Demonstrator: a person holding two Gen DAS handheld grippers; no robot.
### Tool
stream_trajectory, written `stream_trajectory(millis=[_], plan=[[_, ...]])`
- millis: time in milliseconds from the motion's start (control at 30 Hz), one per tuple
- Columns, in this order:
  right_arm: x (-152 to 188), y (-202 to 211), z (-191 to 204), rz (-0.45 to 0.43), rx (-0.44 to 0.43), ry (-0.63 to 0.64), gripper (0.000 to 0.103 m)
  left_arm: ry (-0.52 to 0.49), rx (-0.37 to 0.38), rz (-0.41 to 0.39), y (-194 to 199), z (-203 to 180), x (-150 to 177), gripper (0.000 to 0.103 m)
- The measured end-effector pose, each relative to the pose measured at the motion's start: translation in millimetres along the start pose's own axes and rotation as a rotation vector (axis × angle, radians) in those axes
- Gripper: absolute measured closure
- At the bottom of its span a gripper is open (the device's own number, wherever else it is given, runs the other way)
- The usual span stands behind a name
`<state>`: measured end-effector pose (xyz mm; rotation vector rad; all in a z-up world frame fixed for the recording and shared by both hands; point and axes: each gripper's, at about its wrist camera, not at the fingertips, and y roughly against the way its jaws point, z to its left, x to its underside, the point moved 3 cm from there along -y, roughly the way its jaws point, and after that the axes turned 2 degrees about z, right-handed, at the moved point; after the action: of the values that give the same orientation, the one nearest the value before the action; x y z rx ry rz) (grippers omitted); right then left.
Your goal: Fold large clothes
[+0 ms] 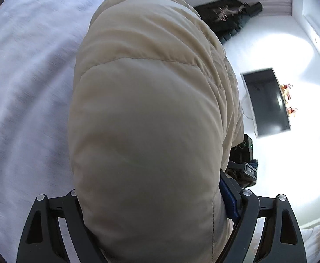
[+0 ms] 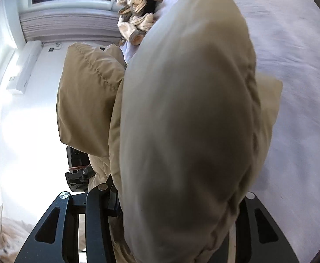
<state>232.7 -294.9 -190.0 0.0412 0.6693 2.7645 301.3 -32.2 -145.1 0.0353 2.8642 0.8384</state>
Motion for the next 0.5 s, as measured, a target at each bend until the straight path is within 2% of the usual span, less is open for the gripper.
stream_trajectory(millis=[33, 67, 100, 133, 167, 233, 400, 500], plan=[[-6.1, -17.5, 3.4, 0.007, 0.0, 0.005, 0.054, 0.01, -0.011, -0.011, 9.4, 10.6, -9.1, 0.016], [-6.1, -17.5, 3.4, 0.007, 0.0, 0.005, 0.054, 0.015, -0.017, -0.018, 17.9, 22.6, -16.7, 0.016], [-12.8, -39.6, 3.8, 0.016, 0.0, 0.009, 0.054, 0.023, -0.026, -0.026, 23.2, 31.3, -23.7, 0.016], [-12.8, -39.6, 3.8, 0.016, 0.0, 0.009, 0.054, 0.034, -0.039, -0.038, 30.0, 42.6, -32.4, 0.016], [-20.1, -62.2, 3.5, 0.026, 0.003, 0.009, 0.054, 0.041, -0.047, -0.043, 37.1, 53.2, -41.0, 0.016], [-21.7, -71.9, -5.9, 0.034, 0.014, 0.011, 0.054, 0.057, -0.067, -0.054, 41.1, 72.2, -53.5, 0.016], [-30.1, -106.1, -31.5, 0.05, 0.054, -0.023, 0.054, 0.122, -0.14, -0.064, 33.2, 126.0, -70.2, 0.014], [-30.7, -128.1, -57.2, 0.044, 0.094, -0.082, 0.047, 0.131, -0.161, -0.062, 22.1, 134.8, -69.5, 0.008]])
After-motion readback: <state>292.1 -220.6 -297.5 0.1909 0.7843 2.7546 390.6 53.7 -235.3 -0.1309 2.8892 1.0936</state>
